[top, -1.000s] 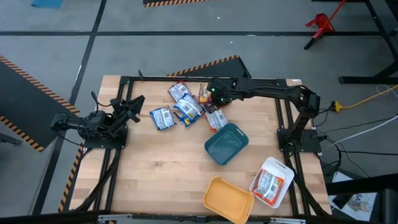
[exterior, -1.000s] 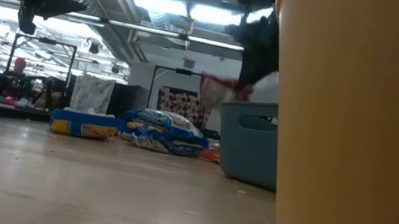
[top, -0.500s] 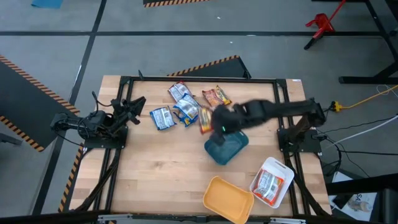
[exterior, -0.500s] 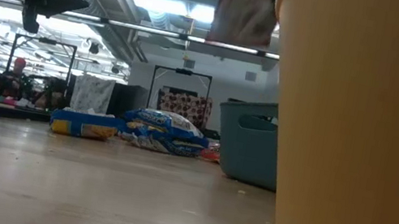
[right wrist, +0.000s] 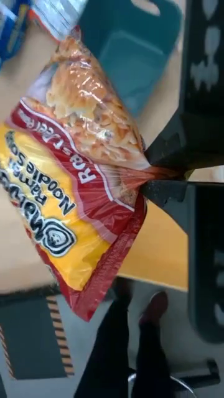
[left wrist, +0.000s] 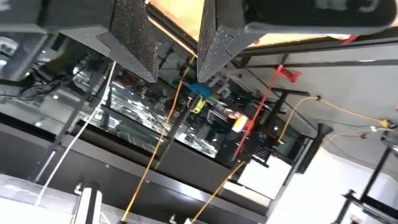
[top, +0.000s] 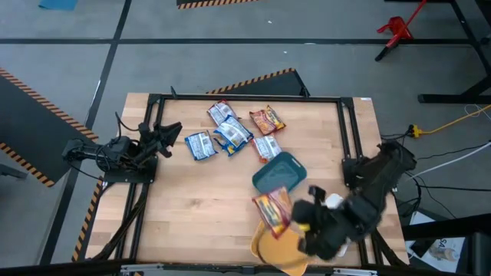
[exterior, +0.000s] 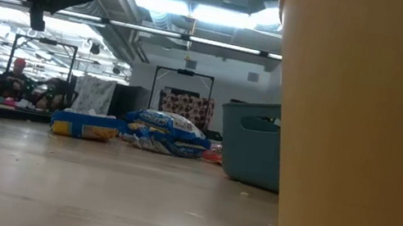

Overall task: Sort Maruchan noodles
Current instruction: Put the top red noodle pack into the yellow bin, then put the top blue noodle pack into the green bin

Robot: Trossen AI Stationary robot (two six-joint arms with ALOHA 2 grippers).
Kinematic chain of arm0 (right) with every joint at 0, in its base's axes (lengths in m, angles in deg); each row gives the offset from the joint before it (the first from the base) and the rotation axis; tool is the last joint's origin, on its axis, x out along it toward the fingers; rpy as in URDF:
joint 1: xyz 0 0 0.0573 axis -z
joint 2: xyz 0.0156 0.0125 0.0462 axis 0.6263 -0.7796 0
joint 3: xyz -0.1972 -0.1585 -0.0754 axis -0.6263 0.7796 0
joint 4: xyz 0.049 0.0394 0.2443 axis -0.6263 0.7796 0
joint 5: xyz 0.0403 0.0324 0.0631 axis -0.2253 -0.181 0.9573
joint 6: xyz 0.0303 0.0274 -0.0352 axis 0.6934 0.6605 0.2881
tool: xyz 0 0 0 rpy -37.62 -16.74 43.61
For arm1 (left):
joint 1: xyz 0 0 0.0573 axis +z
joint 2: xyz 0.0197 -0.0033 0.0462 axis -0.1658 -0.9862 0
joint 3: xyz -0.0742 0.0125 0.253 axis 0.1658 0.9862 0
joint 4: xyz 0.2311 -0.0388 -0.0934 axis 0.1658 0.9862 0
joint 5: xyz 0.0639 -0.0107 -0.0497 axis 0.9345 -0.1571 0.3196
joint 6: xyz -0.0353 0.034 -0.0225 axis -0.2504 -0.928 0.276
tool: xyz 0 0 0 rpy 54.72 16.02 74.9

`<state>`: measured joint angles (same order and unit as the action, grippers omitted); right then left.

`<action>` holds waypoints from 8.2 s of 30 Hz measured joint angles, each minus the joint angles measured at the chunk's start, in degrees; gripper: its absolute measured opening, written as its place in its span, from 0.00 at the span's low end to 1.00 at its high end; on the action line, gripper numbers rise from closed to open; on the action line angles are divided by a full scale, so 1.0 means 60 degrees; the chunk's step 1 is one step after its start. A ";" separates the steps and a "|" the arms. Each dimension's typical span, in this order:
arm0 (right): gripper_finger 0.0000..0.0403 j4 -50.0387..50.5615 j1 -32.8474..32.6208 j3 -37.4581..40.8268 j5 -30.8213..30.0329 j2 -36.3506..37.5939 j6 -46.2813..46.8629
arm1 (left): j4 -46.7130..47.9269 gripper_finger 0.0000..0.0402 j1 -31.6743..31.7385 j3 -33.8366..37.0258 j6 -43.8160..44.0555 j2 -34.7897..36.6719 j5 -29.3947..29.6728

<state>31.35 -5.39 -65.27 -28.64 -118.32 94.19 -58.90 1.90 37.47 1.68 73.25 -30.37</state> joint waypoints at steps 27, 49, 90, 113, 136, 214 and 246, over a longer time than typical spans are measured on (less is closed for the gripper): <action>0.00 -0.1130 -0.1212 0.1204 0.0663 -0.1890 -0.2001 | 0.0235 0.27 0.0000 0.0000 0.0293 0.0002 -0.0072; 0.00 -0.2354 -0.1321 0.2128 0.1165 -0.2026 -0.3001 | 0.0275 0.27 0.0000 0.0001 0.0258 0.0000 -0.0069; 0.55 0.0221 0.0429 0.1893 0.1458 -0.1006 -0.4227 | 0.0259 0.27 0.0000 0.0000 0.0355 0.0002 -0.0065; 0.80 -0.5608 0.7639 0.1674 0.2585 -0.1527 -0.7988 | 0.0239 0.27 0.0000 0.0000 0.0765 0.0004 -0.0141; 0.92 -0.7247 0.8383 0.1674 0.1034 -0.4010 -0.8198 | 0.0450 0.27 0.0000 0.0000 0.0736 -0.0004 -0.0144; 0.79 -0.5887 0.7935 0.1680 0.2309 -0.3578 -0.5864 | 0.1200 0.27 0.0000 0.0000 0.0733 -0.0033 -0.0018; 0.01 -0.5734 0.8066 0.1660 0.2454 -0.4279 -0.4917 | 0.1195 0.27 0.0000 0.0000 0.0736 -0.0033 -0.0029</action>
<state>-3.05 43.01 -55.31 -13.92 -143.99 64.69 -51.73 1.90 37.47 6.10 73.05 -30.55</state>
